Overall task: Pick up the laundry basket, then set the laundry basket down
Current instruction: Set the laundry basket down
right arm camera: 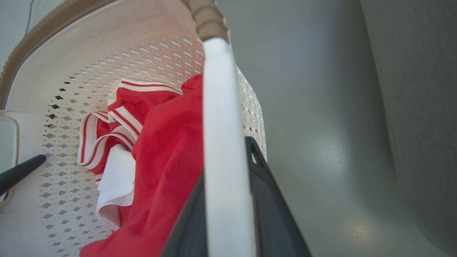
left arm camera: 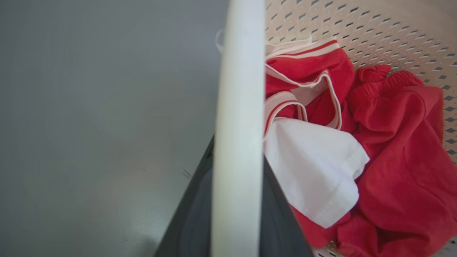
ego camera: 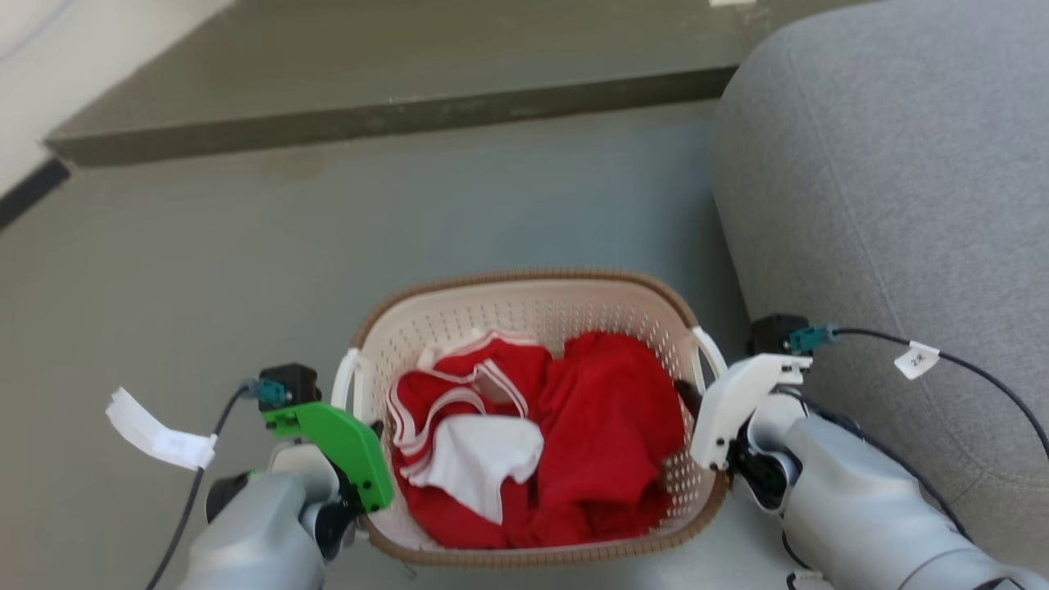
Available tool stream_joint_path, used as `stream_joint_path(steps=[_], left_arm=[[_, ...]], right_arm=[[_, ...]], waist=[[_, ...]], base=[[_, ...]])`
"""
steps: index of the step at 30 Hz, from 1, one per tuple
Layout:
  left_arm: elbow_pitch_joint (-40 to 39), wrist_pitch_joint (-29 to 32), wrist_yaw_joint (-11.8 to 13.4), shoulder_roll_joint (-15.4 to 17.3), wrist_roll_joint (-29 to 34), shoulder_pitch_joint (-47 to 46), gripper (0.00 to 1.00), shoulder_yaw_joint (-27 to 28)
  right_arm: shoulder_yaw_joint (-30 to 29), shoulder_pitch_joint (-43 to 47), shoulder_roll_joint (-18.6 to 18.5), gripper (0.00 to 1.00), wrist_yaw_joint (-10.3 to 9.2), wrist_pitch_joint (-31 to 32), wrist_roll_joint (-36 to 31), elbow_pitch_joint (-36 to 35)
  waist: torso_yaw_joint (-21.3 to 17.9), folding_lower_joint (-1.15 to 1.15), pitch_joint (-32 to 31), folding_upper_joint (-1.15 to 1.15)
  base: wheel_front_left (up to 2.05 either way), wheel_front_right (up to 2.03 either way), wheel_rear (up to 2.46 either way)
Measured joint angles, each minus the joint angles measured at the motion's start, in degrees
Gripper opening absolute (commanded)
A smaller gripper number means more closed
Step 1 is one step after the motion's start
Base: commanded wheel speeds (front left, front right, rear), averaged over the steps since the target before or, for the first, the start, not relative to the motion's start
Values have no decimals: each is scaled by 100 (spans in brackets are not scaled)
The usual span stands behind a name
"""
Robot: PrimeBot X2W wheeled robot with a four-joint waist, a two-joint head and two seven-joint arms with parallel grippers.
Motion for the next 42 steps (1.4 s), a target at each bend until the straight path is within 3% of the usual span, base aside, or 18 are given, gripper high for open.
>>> stream_joint_path(steps=[25,42], left_arm=[[-336,-905,-1,248,132,-1194,0,34],[-545,-1294,0,435,244,-2019,0,27]], right_arm=[[8,-1226,-47,0,0,-1058,-199,-119],[-26,-2050,-65,0,1,-1424,-259,-141]], waist=[[30,1,2042,0],[89,1,3429,0]], base=[[0,0,0],[0,0,0]])
